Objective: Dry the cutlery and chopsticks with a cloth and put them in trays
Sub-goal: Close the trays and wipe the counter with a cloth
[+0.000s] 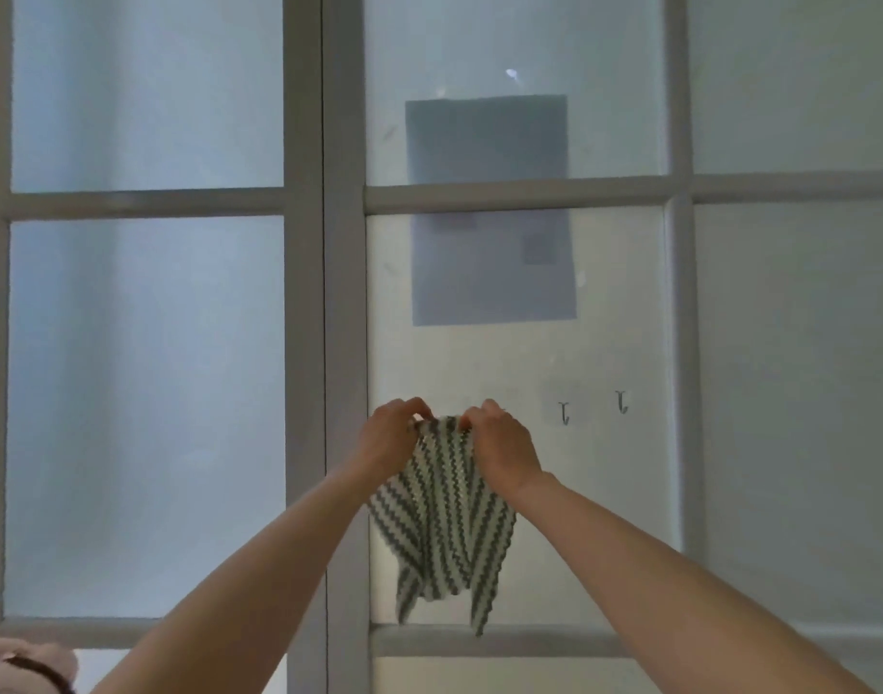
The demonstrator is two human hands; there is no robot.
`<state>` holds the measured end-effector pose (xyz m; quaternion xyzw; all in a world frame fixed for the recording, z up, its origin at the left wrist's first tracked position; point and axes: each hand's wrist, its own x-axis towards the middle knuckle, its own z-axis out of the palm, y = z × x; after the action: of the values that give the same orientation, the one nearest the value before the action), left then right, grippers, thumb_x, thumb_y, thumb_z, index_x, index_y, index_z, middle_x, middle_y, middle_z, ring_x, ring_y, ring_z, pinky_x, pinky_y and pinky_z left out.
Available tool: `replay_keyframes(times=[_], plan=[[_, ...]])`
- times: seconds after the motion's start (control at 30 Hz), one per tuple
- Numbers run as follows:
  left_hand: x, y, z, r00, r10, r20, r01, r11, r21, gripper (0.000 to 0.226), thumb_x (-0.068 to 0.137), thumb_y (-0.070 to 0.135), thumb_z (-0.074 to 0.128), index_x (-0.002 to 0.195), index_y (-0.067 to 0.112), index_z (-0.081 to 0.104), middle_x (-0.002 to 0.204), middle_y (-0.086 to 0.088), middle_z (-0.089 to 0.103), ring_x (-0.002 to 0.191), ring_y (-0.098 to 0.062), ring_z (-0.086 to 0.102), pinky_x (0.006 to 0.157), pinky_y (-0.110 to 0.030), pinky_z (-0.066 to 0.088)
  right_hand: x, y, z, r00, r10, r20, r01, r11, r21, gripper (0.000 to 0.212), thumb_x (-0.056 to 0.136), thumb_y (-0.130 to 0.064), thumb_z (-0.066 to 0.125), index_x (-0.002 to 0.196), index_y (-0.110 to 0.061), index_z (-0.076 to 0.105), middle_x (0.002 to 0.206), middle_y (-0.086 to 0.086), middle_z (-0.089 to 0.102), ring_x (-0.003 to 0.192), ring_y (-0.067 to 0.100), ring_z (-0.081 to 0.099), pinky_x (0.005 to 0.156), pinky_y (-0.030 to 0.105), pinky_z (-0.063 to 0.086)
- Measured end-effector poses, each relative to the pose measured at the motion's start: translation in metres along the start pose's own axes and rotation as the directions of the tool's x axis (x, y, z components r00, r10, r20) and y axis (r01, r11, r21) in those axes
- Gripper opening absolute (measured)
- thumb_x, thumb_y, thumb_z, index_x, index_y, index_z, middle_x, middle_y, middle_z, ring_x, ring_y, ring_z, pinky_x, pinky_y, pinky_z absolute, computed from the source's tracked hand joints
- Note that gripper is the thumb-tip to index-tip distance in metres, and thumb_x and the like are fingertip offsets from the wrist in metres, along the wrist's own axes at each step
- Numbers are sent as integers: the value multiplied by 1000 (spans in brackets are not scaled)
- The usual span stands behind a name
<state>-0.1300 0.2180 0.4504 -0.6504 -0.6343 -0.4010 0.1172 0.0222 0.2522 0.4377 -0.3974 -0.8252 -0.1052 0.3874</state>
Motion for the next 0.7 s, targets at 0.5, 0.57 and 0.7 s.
replay_keyframes(times=[0.5, 0.57, 0.7], plan=[[-121, 0, 65, 960, -274, 50, 275, 906, -322, 21, 92, 20, 53, 113, 17, 48, 93, 3, 58, 78, -16, 59, 64, -28, 50, -96, 18, 45, 892, 309, 329, -448, 695, 562, 32, 89, -8, 54, 119, -18, 59, 97, 8, 67, 82, 25, 65, 79, 38, 55], [-155, -1, 83, 931, -357, 75, 353, 829, -435, 21, 90, 18, 57, 110, 15, 49, 98, -3, 62, 81, -18, 60, 72, -34, 54, -131, 24, 51, 854, 361, 375, -521, 611, 596, 26, 90, -5, 52, 111, -15, 62, 92, 7, 67, 69, 18, 63, 68, 28, 54], [-253, 18, 128, 863, -446, 236, 499, 682, -535, 16, 91, 14, 56, 106, 16, 52, 97, -1, 65, 80, -13, 64, 68, -25, 52, -228, 33, 69, 773, 451, 446, -629, 463, 624, 23, 92, -4, 48, 105, -14, 64, 92, 6, 68, 64, 14, 63, 59, 21, 52]])
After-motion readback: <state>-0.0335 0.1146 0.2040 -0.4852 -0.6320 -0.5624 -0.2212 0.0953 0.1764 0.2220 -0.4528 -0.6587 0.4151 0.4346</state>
